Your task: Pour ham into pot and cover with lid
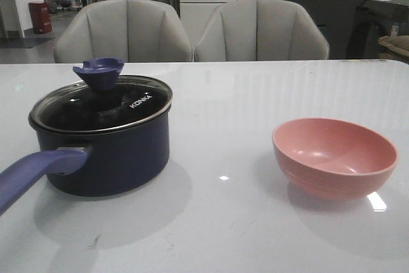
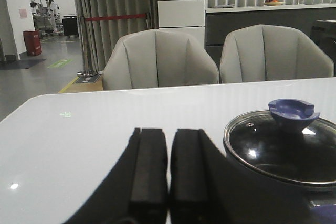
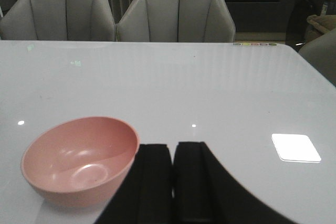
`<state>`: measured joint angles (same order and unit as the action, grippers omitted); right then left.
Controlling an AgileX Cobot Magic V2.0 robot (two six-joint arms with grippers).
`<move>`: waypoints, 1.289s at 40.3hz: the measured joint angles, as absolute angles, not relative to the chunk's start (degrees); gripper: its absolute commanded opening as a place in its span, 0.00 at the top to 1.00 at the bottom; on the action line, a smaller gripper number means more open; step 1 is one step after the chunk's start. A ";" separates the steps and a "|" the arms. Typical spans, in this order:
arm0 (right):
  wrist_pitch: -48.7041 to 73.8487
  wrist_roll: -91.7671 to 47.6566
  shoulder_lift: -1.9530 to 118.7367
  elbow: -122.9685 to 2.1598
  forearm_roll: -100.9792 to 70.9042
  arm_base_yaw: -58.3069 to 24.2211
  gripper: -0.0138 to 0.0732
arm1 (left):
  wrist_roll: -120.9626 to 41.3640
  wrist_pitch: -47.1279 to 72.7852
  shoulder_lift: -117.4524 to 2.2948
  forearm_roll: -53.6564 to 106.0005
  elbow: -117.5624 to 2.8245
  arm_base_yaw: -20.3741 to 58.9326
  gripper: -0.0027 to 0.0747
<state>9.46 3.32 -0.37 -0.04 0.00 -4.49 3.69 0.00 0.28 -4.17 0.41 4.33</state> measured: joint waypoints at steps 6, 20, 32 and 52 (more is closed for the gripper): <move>9.08 3.72 -0.48 0.70 2.01 -7.83 0.67 | 3.69 0.38 0.28 -4.17 0.41 4.33 0.82; 2.45 5.01 -0.50 1.62 2.87 -9.41 0.67 | 3.69 0.38 0.28 -4.17 0.41 4.33 0.82; 2.11 5.21 -0.50 1.62 2.87 -7.92 0.67 | 3.69 0.38 0.28 -4.17 0.41 4.33 0.82; 2.07 5.21 -0.50 1.62 2.87 -7.92 0.67 | 3.69 0.00 0.28 -4.17 0.41 4.33 0.82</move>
